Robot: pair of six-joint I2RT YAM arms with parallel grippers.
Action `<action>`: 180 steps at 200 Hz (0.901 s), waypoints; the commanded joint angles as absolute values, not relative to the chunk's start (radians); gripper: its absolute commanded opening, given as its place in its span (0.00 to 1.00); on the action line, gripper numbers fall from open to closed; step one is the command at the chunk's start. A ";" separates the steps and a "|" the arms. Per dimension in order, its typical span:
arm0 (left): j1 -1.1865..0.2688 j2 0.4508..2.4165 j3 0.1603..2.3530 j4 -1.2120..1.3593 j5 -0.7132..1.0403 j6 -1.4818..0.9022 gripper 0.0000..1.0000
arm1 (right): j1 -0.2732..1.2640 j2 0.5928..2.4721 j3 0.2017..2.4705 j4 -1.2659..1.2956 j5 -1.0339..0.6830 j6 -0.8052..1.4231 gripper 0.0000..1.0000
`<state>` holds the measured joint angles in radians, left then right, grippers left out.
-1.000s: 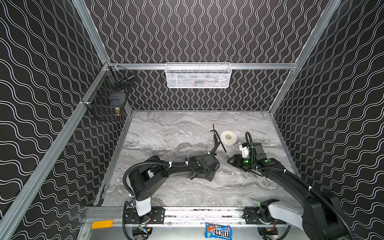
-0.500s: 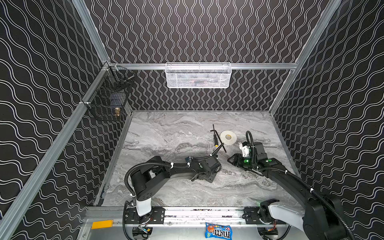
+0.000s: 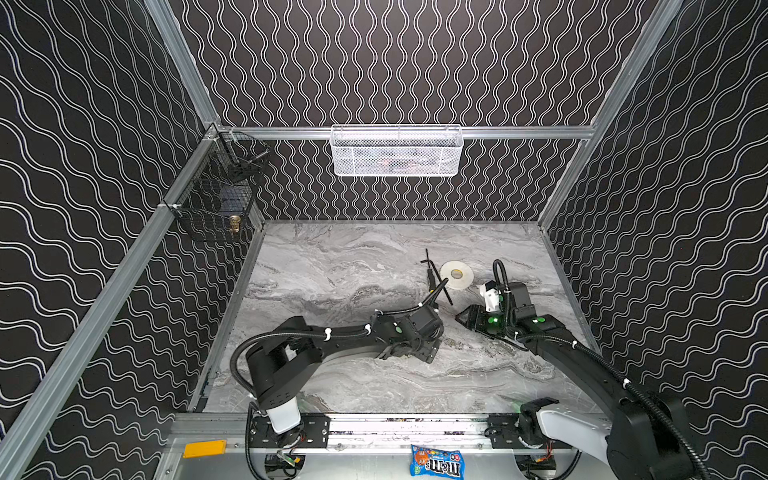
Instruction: Unlock with the key
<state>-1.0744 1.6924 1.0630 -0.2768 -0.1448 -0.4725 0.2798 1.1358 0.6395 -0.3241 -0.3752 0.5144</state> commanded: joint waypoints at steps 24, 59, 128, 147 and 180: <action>-1.032 1.481 0.999 -0.314 -0.216 -0.526 0.82 | 0.363 1.145 0.708 -0.365 -0.312 0.521 0.62; -0.902 1.284 0.929 -0.398 -0.209 -0.547 0.84 | 0.605 1.221 0.817 -0.375 -0.146 0.578 0.64; -0.548 1.089 0.898 -0.634 -0.178 -0.548 0.98 | 0.939 1.518 1.041 -0.257 0.028 0.674 0.67; -0.441 1.051 0.887 -0.654 -0.107 -0.546 0.98 | 1.003 1.610 1.110 -0.246 0.087 0.687 0.68; -0.260 1.022 0.862 -0.663 0.014 -0.544 0.98 | 1.077 1.734 1.191 -0.170 0.134 0.706 0.69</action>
